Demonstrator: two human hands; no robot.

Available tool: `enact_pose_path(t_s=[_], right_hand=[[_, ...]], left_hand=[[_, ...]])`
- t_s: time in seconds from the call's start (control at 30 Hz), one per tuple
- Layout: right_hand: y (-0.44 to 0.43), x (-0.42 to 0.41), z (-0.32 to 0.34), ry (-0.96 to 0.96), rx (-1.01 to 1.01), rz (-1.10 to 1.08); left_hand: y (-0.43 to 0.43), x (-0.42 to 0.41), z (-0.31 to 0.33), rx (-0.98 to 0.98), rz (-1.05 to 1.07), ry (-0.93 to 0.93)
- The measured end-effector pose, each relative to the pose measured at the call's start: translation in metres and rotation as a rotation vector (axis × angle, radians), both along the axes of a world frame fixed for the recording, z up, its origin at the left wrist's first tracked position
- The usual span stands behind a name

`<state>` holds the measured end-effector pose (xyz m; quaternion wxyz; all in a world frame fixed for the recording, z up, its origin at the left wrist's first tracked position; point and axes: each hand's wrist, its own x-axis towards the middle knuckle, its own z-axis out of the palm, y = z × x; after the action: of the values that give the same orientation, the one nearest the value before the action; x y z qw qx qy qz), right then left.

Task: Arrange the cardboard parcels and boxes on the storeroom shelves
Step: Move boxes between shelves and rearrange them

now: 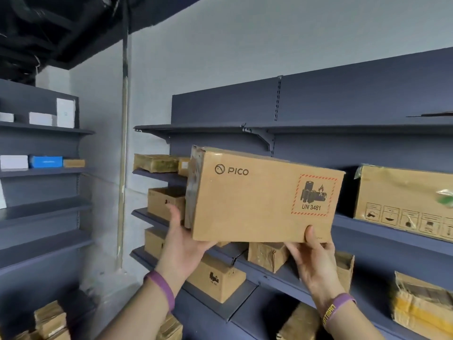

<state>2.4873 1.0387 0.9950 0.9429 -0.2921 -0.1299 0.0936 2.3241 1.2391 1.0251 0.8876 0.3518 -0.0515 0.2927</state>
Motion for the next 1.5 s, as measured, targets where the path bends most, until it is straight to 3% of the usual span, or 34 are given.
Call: enact_pose_path(t_s=[0.13,0.37,0.5,0.67,0.77,0.8,0.83,0.97,1.0,1.07,1.17,1.37,1.5], right_hand=[[-0.008,-0.002,-0.006,0.014,-0.001,-0.078],[-0.021,-0.015,-0.007,-0.038,-0.012,-0.159],[-0.036,-0.018,-0.005,0.052,-0.046,-0.119],[-0.052,-0.027,0.011,0.057,-0.031,0.120],[-0.046,-0.032,0.011,-0.087,-0.029,0.349],[-0.044,-0.040,0.007,-0.183,-0.016,0.337],[-0.048,-0.034,0.005,-0.187,0.095,0.481],[-0.033,-0.028,-0.003,-0.009,0.045,0.290],[-0.028,-0.028,-0.004,-0.067,0.060,0.241],[-0.015,-0.031,-0.006,-0.050,0.091,0.113],[0.001,-0.042,0.001,-0.088,0.104,0.104],[0.005,-0.045,-0.014,-0.125,-0.090,0.062],[-0.020,-0.026,-0.013,-0.113,-0.066,-0.066]], left_hand=[[0.001,0.021,-0.004,0.179,-0.086,0.029],[0.016,0.041,-0.010,0.193,-0.273,-0.056],[0.023,0.048,-0.007,0.105,-0.230,-0.089],[0.039,0.051,-0.014,-0.010,-0.205,-0.069],[0.037,0.053,-0.018,-0.021,-0.231,-0.021],[0.037,0.056,-0.018,-0.029,-0.236,-0.001],[0.036,0.058,-0.018,-0.034,-0.229,0.021],[0.024,0.066,-0.008,-0.069,-0.199,0.096],[0.019,0.066,-0.006,-0.051,-0.222,0.105],[0.004,0.064,-0.003,0.061,-0.298,0.135],[-0.016,0.064,-0.005,0.217,-0.435,0.161],[0.000,0.084,-0.004,0.050,-0.409,0.144],[0.006,0.097,-0.003,0.043,-0.424,0.153]])
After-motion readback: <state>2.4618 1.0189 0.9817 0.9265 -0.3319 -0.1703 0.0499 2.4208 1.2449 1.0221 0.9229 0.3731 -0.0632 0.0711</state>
